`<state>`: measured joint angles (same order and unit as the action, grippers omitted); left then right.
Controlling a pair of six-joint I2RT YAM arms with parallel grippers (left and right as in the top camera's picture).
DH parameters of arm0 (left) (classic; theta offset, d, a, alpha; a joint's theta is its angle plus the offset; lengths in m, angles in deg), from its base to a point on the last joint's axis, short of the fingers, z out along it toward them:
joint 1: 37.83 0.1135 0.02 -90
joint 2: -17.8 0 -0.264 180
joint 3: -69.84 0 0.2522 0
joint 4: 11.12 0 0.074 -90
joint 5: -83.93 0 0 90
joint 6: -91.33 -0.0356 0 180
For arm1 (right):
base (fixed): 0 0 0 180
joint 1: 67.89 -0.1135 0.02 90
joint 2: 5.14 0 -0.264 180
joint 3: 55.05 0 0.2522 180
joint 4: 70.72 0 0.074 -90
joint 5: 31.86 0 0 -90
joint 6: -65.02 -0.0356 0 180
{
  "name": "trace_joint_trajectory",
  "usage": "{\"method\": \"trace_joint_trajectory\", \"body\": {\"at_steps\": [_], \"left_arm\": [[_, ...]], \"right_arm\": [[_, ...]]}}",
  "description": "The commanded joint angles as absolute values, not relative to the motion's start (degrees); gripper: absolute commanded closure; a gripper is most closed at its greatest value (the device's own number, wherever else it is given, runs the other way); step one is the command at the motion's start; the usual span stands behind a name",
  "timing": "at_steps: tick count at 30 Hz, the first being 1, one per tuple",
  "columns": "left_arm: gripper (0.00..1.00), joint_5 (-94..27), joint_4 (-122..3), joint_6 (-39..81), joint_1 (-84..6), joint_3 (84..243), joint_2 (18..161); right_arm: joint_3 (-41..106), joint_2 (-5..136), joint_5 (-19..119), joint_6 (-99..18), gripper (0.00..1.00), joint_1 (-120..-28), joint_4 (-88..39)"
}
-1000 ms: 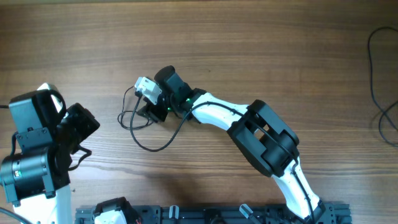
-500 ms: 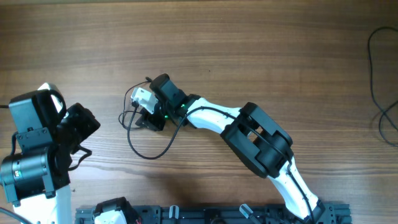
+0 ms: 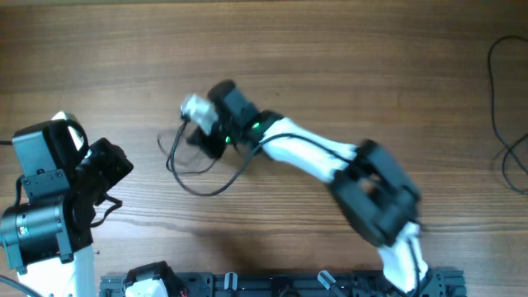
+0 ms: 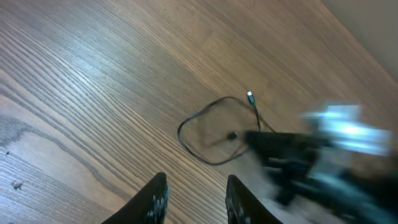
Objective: Untangle cables
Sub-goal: 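Lift the cable with the right gripper and carry it off to the right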
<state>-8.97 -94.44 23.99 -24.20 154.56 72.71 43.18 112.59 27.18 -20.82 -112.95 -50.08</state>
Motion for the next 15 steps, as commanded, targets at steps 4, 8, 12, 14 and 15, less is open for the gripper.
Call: {"method": "trace_joint_trajectory", "body": {"at_steps": [4, 8, 12, 14, 15], "left_arm": [[0.68, -9.30, -95.07, 24.29, -23.94, 155.50, 72.71], [0.69, -9.30, -95.07, 24.29, -23.94, 155.50, 72.74], [0.68, -9.30, -95.31, 24.27, -23.94, 155.50, 72.74], [0.68, -9.28, -95.47, 24.23, -23.94, 155.48, 72.74], [0.68, -9.28, -95.51, 24.08, -23.94, 155.48, 72.74]], "right_arm": [[43.88, 86.37, 32.62, -17.91, 0.96, -109.51, -46.17], [43.88, 75.57, 42.96, -12.27, 0.96, -109.43, -43.18], [43.88, 69.23, 67.40, -10.02, 0.96, -108.53, -41.60], [43.88, 66.93, 74.06, -10.17, 0.96, -105.01, -40.12], [43.88, 65.82, 75.55, -10.17, 0.96, -101.38, -39.22]]}}
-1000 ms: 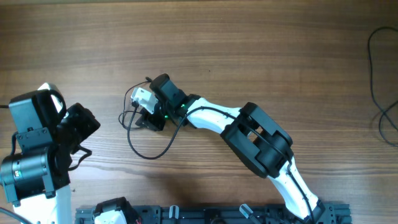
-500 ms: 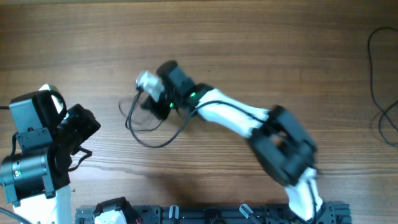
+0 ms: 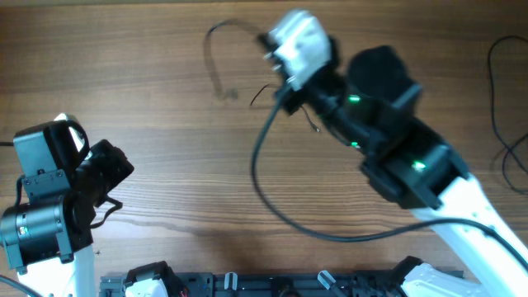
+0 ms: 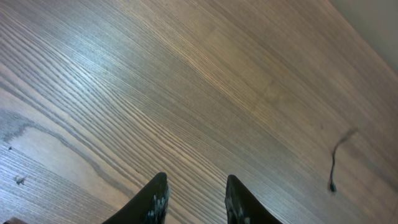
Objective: Untangle cables
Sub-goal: 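Lift the cable with the right gripper and carry it off to the right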
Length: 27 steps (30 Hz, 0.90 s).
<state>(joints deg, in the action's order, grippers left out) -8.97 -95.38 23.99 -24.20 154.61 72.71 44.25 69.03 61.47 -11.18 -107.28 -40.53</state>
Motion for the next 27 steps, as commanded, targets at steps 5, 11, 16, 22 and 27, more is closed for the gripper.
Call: {"method": "trace_joint_trajectory", "body": {"at_steps": [5, 11, 16, 22, 27], "left_arm": [[0.68, -9.28, -95.47, 24.10, -23.94, 155.48, 72.74], [0.69, -9.28, -94.29, 24.34, -23.94, 155.48, 72.74], [0.68, -9.28, -94.79, 24.32, -23.94, 155.48, 72.74], [0.68, -9.82, -96.06, 24.32, -23.94, 155.48, 72.74], [0.68, -11.24, -96.52, 24.34, -23.94, 155.48, 72.74]], "right_arm": [[43.88, 63.61, 73.41, -11.79, 0.96, -71.09, -40.23], [43.88, 67.59, 46.30, -25.19, 0.96, -32.86, -53.04], [43.88, 77.34, 45.56, -32.42, 0.96, -25.32, -60.82], [43.86, 89.49, 45.58, -34.52, 0.96, -23.88, -46.15], [43.86, 100.22, 43.00, -46.58, 0.96, -19.97, -34.89]]}}
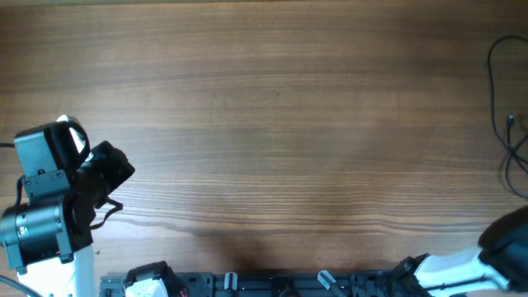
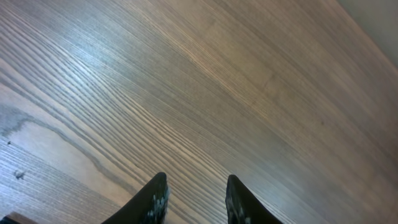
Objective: Untangle cables
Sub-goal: 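Lift the cable with the right gripper and carry it off to the right, then release the black cable at the far right edge with the right gripper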
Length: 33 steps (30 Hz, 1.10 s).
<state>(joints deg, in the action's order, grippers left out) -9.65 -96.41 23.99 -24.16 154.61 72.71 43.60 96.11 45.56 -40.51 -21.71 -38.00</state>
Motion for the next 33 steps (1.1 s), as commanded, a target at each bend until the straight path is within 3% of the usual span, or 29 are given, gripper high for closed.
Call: {"method": "trace_joint_trajectory", "body": {"at_steps": [1, 4, 9, 15, 20, 23, 25, 26, 27, 28, 30, 33], "left_arm": [[0.68, -11.48, -96.67, 24.34, -23.94, 155.48, 72.74], [0.68, -12.51, -97.22, 24.34, -23.94, 155.48, 72.74], [0.67, -12.49, -98.00, 24.32, -23.94, 155.48, 72.74], [0.66, -12.49, -98.02, 24.32, -23.94, 155.48, 72.74], [0.66, -12.49, -98.05, 24.32, -23.94, 155.46, 72.74], [0.66, -12.49, -98.00, 24.32, -23.94, 155.46, 72.82], [0.66, -12.49, -98.02, 24.32, -23.94, 155.46, 73.22], [0.66, -12.49, -98.02, 24.32, -23.94, 155.46, 73.39], [0.66, -12.49, -98.00, 24.32, -23.94, 155.46, 73.57], [0.66, -12.49, -98.00, 24.32, -23.94, 155.46, 73.70], [0.66, -12.49, -97.98, 24.32, -23.94, 155.46, 74.14], [0.66, -12.49, -98.00, 24.32, -23.94, 155.46, 75.05]], "right_arm": [[43.86, 101.38, 45.87, -47.72, 0.96, -19.83, -32.27], [43.82, 105.08, 57.28, -57.03, 0.00, -19.81, -23.14], [43.71, 105.56, 56.58, -64.22, 0.01, -19.86, -15.03], [43.71, 105.56, 49.95, -86.80, 0.00, -19.88, 6.02], [43.71, 105.56, 34.76, -82.04, 0.00, -21.43, 10.68], [43.71, 105.56, 34.50, -68.99, 0.01, -24.95, 4.03], [43.71, 105.95, 36.84, -61.84, 0.31, -30.06, -5.50], [43.71, 106.17, 39.86, -60.92, 0.51, -31.90, -8.34], [43.71, 106.43, 43.68, -60.97, 0.83, -33.54, -10.55], [43.71, 106.65, 47.35, -60.97, 0.96, -34.81, -12.34], [43.71, 107.35, 54.72, -60.59, 0.96, -37.41, -16.36], [43.71, 109.47, 57.08, -51.11, 0.96, -40.51, -24.12]]}}
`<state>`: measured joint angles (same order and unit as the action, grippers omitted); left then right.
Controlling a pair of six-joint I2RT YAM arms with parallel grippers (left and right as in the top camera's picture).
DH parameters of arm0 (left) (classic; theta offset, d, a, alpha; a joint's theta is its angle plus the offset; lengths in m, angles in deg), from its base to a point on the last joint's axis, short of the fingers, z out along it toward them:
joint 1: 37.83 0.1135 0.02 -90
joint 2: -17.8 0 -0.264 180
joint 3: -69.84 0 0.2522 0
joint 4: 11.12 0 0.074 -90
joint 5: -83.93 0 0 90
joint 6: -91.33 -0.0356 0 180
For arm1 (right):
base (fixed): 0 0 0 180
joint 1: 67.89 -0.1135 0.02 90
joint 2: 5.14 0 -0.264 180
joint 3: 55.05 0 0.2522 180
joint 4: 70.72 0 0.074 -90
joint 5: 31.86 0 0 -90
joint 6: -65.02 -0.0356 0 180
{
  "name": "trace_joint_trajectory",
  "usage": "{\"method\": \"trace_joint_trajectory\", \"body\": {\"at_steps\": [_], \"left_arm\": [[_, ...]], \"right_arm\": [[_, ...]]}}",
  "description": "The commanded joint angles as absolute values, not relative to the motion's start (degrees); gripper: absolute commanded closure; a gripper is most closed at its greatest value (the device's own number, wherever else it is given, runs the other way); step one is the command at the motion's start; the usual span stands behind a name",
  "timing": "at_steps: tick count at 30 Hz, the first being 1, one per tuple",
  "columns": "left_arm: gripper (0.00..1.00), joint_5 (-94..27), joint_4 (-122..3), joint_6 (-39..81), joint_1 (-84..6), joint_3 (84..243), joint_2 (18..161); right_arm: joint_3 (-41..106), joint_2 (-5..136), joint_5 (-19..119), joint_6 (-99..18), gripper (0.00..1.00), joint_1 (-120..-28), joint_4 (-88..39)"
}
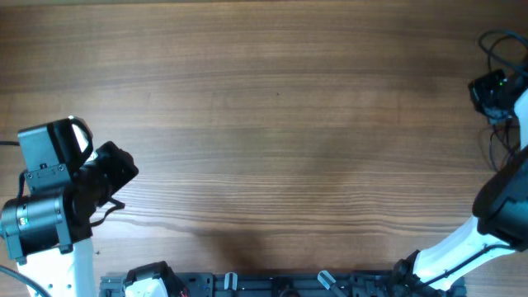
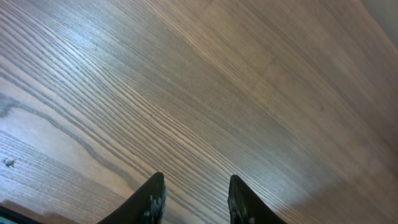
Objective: Untangle cables
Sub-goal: 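Release the black cable at the far right edge with the right gripper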
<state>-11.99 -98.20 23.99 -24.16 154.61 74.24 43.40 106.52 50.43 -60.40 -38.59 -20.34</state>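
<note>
Thin black cables (image 1: 498,40) lie bunched at the table's far right edge, with another strand (image 1: 493,145) trailing below them. My right gripper (image 1: 488,89), a black head with a green light, sits among these cables. Its fingers are too small and dark in the overhead view to tell their state or whether they hold a strand. My left gripper (image 1: 124,169) rests at the lower left, far from the cables. In the left wrist view the left gripper (image 2: 193,182) stands open over bare wood, nothing between its fingers (image 2: 154,193).
The wooden table (image 1: 272,124) fills the overhead view. A dark rack (image 1: 272,285) runs along the front edge. My right arm (image 1: 495,214) rises from the bottom right corner along the right edge.
My right arm was almost out of view at the bottom right corner. It now reaches up the right edge to the cables, which are more bunched at the top. The left gripper shifted slightly.
My right gripper was on a thin black cable loop at the table's left middle. Then it was raised near the far side with the cable dangling. Then the middle lay bare with cable only at the right edge. Now the gripper is among those cables.
</note>
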Motion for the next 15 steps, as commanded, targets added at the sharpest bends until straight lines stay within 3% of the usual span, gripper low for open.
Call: {"method": "trace_joint_trajectory", "body": {"at_steps": [1, 9, 15], "left_arm": [[0.66, -12.49, -97.98, 24.32, -23.94, 155.46, 75.47], [0.69, -12.51, -98.00, 24.32, -23.94, 155.46, 77.06], [0.69, -13.15, -98.02, 24.32, -23.94, 155.46, 77.06]], "right_arm": [[43.71, 110.63, 57.03, -47.04, 0.96, -41.34, -26.22], [43.71, 119.35, 57.38, -40.95, 0.96, -41.49, -31.53], [43.44, 123.63, 66.54, -45.71, 0.94, -40.66, -27.46]]}}
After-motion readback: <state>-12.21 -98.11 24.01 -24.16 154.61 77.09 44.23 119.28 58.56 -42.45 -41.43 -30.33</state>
